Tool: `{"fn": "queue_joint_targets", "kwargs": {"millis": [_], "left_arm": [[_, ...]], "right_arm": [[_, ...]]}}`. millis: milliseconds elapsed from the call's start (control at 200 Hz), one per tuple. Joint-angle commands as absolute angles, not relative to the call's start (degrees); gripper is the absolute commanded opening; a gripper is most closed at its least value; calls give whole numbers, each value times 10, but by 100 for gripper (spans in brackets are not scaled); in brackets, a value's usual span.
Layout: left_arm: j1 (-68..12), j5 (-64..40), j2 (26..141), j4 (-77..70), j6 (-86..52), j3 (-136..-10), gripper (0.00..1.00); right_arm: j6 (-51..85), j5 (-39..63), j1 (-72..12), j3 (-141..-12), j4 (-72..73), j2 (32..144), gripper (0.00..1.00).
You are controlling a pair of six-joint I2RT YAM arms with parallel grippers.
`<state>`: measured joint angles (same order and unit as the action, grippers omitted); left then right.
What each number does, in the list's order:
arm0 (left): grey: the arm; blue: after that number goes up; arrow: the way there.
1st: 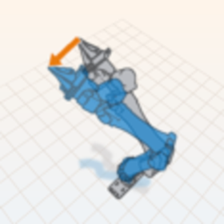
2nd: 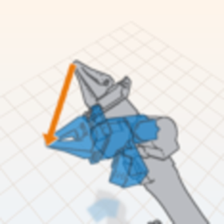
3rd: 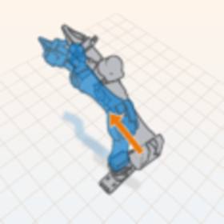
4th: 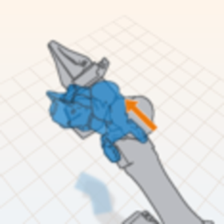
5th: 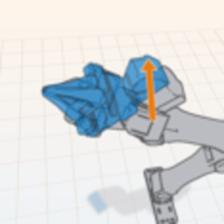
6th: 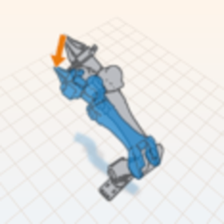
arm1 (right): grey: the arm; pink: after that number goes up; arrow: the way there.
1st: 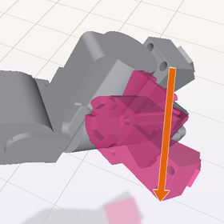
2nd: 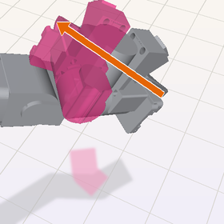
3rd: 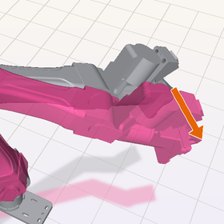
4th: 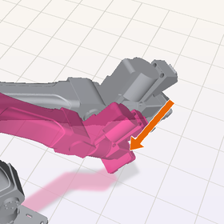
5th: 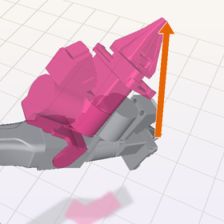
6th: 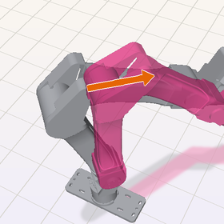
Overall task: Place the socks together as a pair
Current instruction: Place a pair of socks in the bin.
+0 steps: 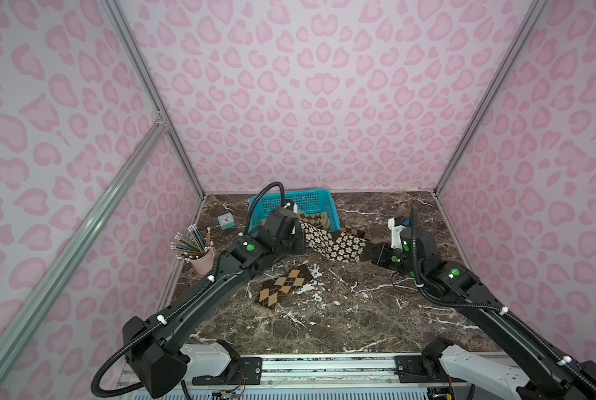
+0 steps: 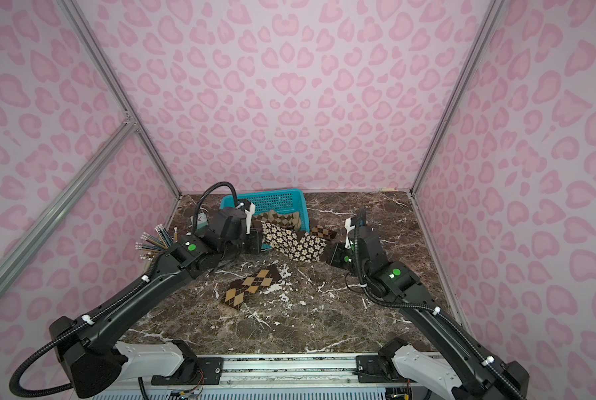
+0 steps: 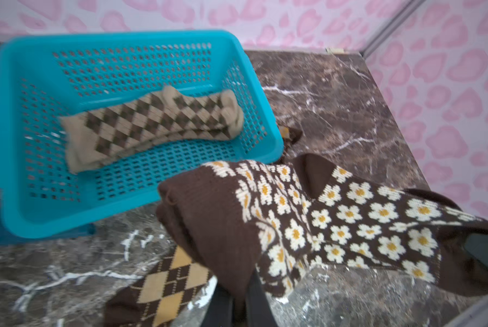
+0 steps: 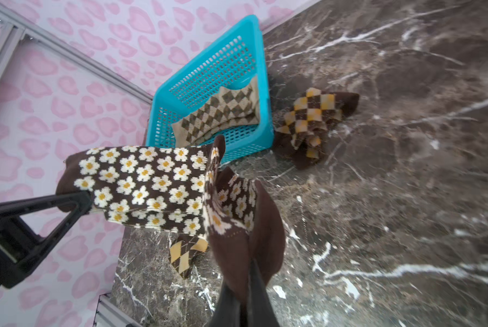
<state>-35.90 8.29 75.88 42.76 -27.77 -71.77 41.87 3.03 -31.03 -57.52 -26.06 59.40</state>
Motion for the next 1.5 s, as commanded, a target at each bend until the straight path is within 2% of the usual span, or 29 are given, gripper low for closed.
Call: {"fn": "queue_joint_targets", "kwargs": {"millis": [0, 155, 385, 565, 805, 1040, 1455, 1495], "left_arm": [[-299, 64, 756, 446, -225, -758, 4], [-222, 55, 796, 440, -185, -798, 4], [-151, 39, 872, 369, -155, -818, 3], [-139, 50, 947, 327, -127, -841, 4], [-127, 90, 1040, 288, -100, -870, 3], [-121, 100, 1086, 264, -103, -857, 4], [-120, 130, 1100, 264, -122, -802, 4], [-120, 127, 1097, 265, -125, -801, 7]], "right_arm": [[373, 71, -311, -638, -178, 663, 0], [331, 108, -305, -744, -138, 810, 0], [292, 187, -271, -921, -98, 1031, 0], [265, 198, -248, -1036, -118, 1154, 0], [267, 218, -219, -1119, -130, 1269, 0], [259, 217, -218, -1174, -190, 1339, 0], [275, 104, -216, -1071, -206, 1279, 0], [278, 107, -217, -1072, -210, 1278, 6]]}}
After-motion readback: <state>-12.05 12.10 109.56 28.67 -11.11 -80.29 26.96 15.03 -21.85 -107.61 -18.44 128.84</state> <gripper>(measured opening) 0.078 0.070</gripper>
